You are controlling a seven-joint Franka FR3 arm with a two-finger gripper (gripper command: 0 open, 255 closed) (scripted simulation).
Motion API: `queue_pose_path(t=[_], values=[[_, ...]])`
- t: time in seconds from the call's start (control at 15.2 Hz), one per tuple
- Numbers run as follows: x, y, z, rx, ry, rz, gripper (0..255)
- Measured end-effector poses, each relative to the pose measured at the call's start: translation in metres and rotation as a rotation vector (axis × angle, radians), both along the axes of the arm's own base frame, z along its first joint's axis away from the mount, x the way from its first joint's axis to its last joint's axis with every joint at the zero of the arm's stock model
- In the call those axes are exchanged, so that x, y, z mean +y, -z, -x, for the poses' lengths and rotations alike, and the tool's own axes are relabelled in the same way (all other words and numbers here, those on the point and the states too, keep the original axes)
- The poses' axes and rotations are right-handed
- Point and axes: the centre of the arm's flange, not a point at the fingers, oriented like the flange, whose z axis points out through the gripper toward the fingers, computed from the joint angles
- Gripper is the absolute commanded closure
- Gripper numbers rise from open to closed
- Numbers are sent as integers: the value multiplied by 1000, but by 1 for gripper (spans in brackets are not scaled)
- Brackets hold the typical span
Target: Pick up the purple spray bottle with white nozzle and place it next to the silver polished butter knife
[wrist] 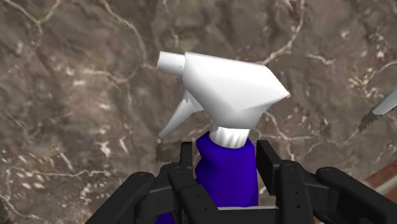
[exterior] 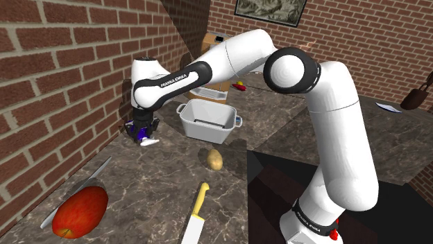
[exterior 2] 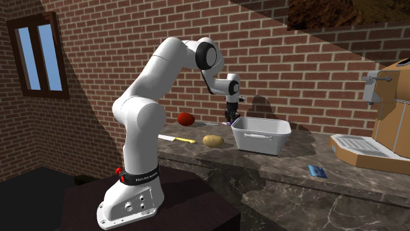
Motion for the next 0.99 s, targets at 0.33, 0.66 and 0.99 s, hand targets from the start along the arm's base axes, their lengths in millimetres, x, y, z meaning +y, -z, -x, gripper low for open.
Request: queue_pose_path(t=[0.33, 0.66, 0.99], values=[[0, 5, 0, 0, 0, 0, 255], [0, 5, 0, -1, 0, 0, 0], [-1, -10, 0, -1, 0, 0, 0]])
